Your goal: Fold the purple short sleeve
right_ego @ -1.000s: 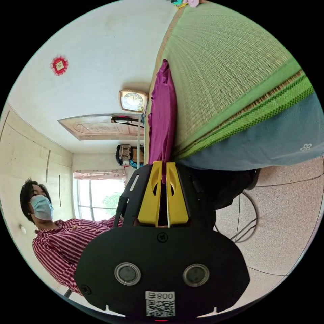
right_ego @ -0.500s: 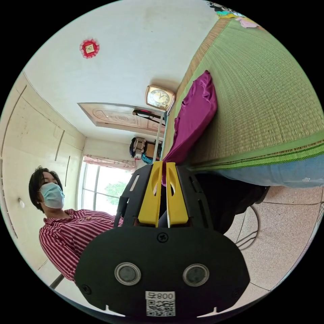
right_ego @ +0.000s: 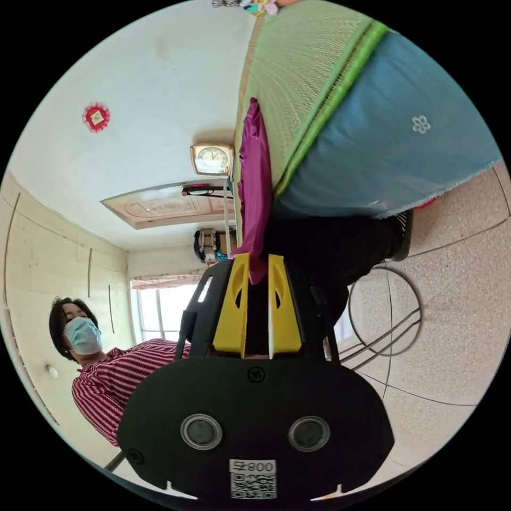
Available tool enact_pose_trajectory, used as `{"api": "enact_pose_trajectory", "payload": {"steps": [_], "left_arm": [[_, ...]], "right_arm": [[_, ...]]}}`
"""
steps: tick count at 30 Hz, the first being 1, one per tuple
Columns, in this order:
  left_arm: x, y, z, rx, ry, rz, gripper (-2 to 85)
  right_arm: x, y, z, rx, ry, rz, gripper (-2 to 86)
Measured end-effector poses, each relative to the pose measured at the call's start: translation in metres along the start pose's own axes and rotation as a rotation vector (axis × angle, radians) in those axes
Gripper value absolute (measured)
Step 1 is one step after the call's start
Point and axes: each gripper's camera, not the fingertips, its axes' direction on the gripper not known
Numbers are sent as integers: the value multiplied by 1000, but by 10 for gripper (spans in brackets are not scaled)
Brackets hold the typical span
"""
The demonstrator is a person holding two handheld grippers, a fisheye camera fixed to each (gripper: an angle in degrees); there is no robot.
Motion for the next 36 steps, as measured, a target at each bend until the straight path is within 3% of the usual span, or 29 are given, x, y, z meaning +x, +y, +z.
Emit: {"api": "enact_pose_trajectory", "payload": {"steps": [10, 17, 36], "left_arm": [[-33, 5, 2, -8, -6, -3, 19], [-52, 13, -5, 5, 12, 0, 17], [2, 38, -83, 64, 227, 239, 16]], "right_arm": [[28, 9, 2, 102, -184, 33, 121], [5, -13, 18, 43, -171, -7, 53], [-184, 4, -24, -50, -152, -361, 14]]}}
